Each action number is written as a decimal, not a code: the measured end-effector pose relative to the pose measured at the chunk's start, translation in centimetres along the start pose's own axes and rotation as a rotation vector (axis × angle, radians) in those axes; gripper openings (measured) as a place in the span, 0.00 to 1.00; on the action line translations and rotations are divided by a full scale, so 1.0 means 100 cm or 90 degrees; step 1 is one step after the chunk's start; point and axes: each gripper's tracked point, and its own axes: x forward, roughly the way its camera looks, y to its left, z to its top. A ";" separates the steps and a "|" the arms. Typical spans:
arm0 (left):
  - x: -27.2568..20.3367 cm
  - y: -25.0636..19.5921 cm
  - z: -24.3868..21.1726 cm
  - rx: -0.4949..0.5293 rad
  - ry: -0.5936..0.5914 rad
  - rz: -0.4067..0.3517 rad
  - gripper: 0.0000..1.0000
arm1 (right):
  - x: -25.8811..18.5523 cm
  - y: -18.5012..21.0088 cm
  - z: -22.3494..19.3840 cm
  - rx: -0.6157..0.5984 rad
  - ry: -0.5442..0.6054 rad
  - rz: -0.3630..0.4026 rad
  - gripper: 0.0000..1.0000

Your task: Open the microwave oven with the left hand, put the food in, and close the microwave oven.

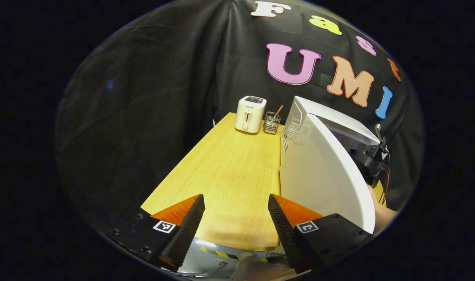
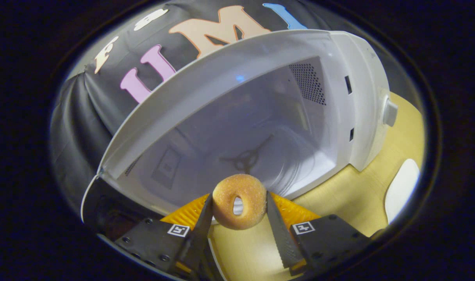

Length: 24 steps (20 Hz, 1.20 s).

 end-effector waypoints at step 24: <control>0.001 -0.054 -0.015 0.016 0.047 -0.090 0.51 | -0.102 -0.016 0.079 -0.126 -0.105 0.006 0.99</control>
